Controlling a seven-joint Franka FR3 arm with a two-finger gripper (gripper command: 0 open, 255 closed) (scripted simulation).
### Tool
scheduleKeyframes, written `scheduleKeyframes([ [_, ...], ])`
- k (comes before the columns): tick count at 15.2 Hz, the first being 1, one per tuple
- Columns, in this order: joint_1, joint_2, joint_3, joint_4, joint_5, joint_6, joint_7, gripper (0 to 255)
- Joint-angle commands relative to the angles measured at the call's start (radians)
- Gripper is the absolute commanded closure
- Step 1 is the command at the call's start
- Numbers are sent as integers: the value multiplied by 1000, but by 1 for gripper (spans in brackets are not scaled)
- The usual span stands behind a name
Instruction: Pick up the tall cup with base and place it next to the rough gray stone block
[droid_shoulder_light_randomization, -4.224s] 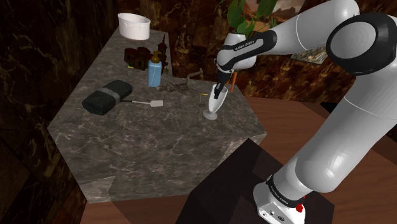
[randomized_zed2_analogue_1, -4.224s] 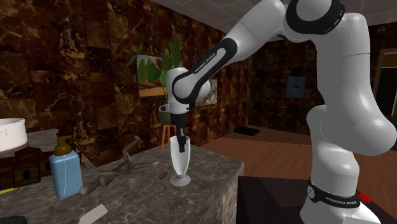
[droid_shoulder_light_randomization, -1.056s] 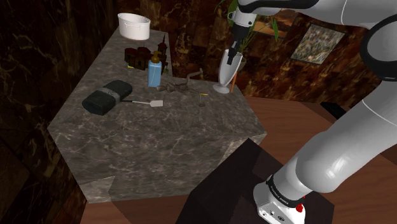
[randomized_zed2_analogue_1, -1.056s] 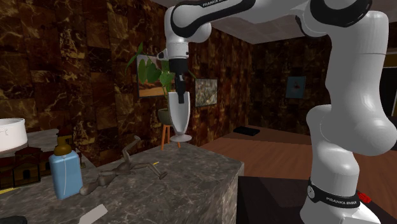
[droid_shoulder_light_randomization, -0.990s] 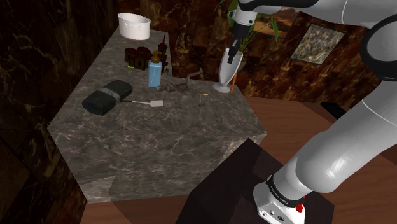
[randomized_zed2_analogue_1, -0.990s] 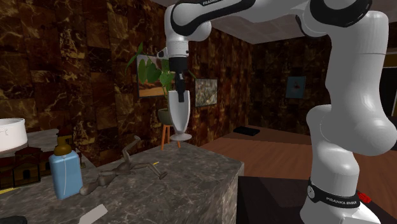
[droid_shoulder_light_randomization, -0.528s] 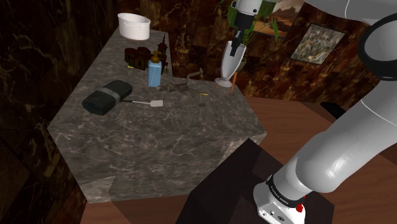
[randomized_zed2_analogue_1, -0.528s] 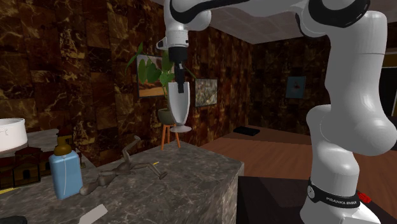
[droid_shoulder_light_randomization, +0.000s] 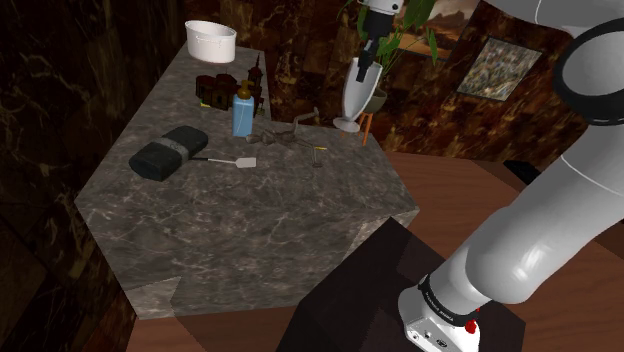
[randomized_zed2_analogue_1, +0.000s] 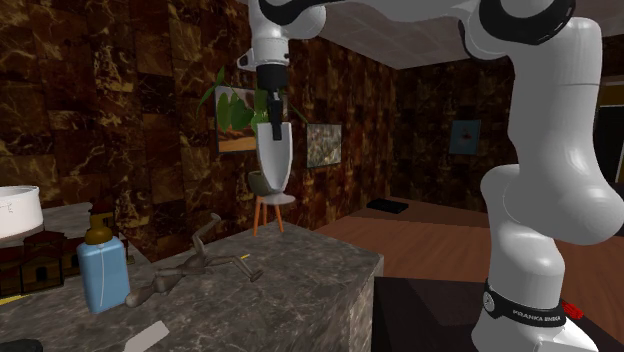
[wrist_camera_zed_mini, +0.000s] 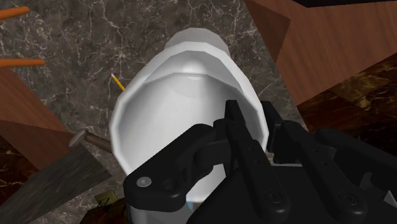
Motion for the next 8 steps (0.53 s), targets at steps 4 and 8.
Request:
scheduleKeyframes([
  [4, 45, 85, 43, 53, 18, 30, 89, 255],
  [8, 81, 166, 73, 114, 29, 47, 156, 255],
])
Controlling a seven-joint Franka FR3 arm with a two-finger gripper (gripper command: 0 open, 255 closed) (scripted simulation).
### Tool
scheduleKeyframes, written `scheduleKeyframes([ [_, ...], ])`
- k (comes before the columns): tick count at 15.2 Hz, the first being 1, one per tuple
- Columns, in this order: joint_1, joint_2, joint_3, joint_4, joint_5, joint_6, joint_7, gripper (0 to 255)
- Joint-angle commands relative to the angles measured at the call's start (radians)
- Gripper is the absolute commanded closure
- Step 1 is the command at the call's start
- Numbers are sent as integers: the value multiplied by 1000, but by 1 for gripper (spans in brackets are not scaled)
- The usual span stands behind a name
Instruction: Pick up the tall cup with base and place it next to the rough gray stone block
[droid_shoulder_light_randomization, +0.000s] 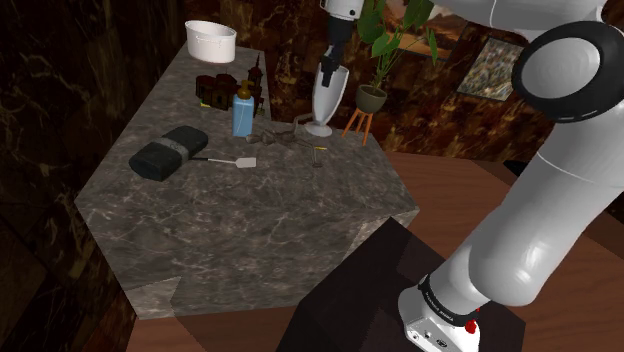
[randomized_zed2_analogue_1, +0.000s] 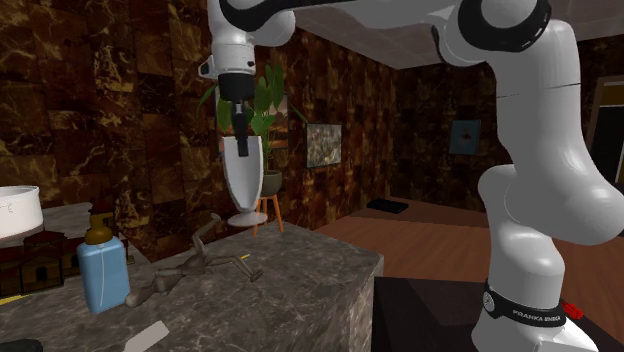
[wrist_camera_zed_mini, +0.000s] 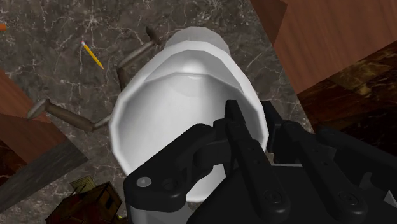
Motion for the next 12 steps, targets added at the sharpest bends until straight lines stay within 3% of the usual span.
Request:
scheduleKeyframes([
  [1, 20, 42, 16, 36, 5, 7, 37, 255],
  [7, 73, 199, 52, 193, 16, 5, 128, 255],
  [12, 115, 369, 76, 398, 22, -32, 198, 255],
])
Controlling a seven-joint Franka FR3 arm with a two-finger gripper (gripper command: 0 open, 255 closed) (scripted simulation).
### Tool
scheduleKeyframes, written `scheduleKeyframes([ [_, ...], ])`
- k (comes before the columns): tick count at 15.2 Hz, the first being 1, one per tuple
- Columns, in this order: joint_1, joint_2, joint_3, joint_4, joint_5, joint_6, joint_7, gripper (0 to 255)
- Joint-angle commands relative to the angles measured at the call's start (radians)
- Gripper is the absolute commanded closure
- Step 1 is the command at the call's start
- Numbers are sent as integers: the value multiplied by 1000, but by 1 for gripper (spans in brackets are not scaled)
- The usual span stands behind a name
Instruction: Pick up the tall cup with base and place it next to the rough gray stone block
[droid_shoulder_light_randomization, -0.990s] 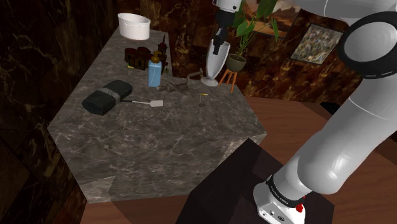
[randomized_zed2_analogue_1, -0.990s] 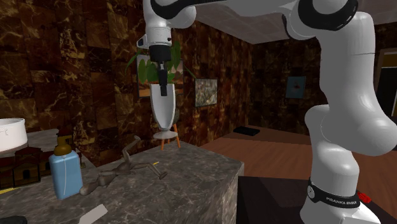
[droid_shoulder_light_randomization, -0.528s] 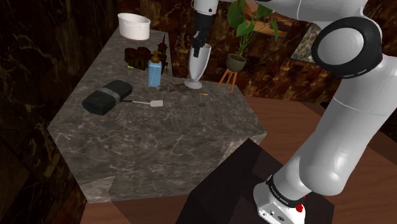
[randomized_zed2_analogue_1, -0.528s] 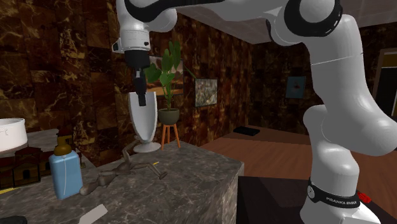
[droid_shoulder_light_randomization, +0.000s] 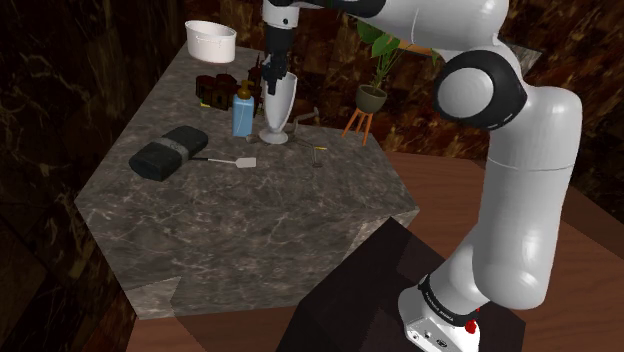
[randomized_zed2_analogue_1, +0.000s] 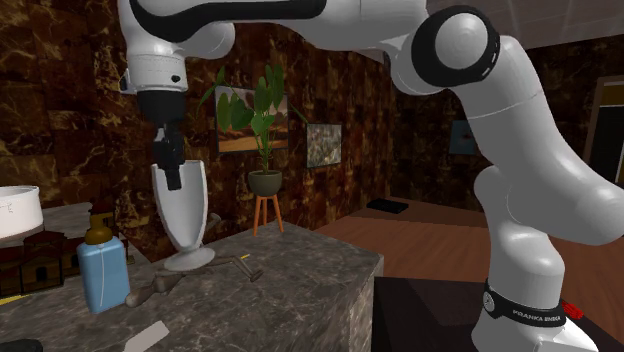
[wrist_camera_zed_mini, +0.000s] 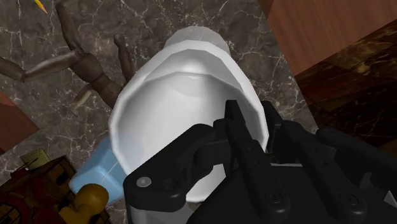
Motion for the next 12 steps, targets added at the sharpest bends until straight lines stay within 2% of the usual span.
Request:
scheduleKeyframes([
  [1, 13, 79, 7, 102, 2, -21, 24, 255],
  [4, 36, 235, 18, 327, 6, -91, 62, 255],
  [5, 44, 370, 23, 546, 8, -175, 81, 255],
  [8, 49, 308, 22, 395, 7, -87, 80, 255],
  [12, 52, 272, 21, 278, 6, -5, 80, 255],
])
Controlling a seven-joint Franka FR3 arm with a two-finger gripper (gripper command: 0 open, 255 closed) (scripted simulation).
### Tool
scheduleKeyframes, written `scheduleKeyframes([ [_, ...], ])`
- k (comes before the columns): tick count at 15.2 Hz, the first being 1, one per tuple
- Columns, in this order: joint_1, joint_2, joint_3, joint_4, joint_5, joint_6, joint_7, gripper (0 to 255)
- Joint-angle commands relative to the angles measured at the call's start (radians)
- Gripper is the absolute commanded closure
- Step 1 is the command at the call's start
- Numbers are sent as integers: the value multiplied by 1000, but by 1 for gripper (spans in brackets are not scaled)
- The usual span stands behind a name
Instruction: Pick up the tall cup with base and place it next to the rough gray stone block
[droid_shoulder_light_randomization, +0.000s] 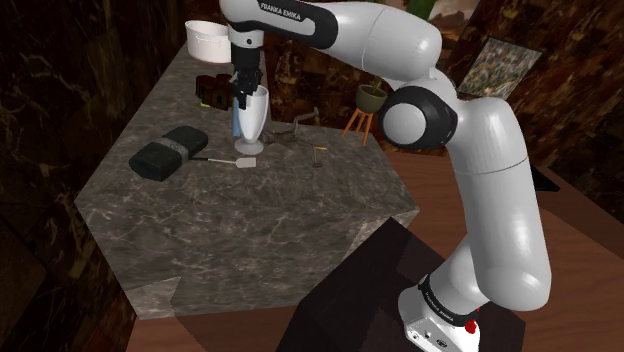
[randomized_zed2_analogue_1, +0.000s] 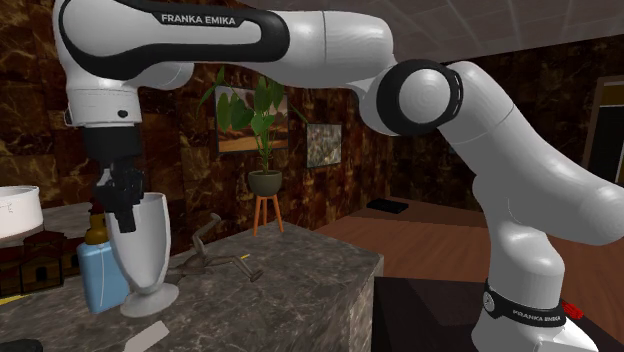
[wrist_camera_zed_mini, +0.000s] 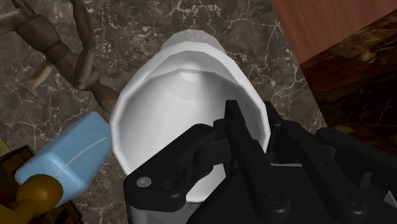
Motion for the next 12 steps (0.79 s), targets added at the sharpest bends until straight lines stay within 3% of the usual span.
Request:
scheduleKeyframes([
  [1, 1, -17, 0, -56, 0, 41, -1, 255],
  [12, 5, -36, 0, -237, -1, 203, -1, 255],
])
